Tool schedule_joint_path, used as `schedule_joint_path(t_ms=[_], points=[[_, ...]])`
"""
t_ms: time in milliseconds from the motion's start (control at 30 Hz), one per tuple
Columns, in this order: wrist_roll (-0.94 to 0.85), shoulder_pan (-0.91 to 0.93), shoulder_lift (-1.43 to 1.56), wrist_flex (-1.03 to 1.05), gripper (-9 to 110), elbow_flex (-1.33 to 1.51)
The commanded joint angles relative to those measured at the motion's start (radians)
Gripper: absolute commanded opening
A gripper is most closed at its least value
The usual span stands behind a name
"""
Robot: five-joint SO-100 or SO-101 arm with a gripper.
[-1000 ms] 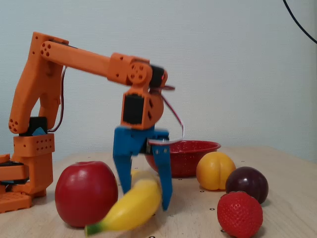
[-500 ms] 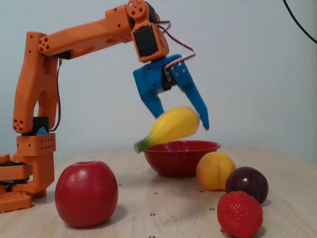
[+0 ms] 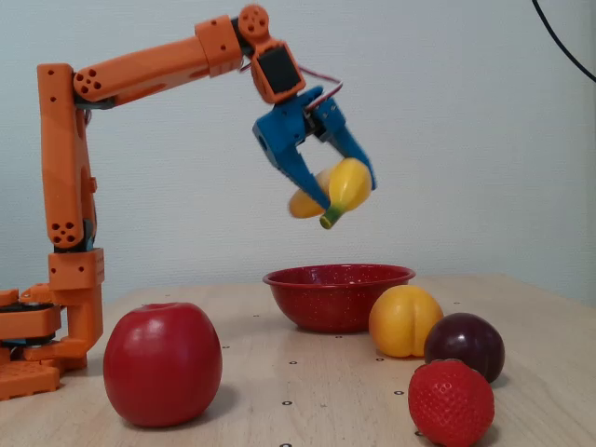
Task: Put the banana in the red bowl.
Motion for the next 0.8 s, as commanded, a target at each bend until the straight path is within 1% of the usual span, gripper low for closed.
schedule_joint_path(t_ms=[0, 233, 400, 567, 767], points=[[-0.015, 0.064, 0.121, -0.066, 0, -0.034], [0.015, 0.244, 0.098, -0.149, 0, 0.041], [0.029, 0.331, 0.025, -0.193, 0, 0.044], [0.031, 0.36, -0.08, -0.268, 0, 0.034], [0.031, 0.354, -0.209, -0.305, 2, 0.0]])
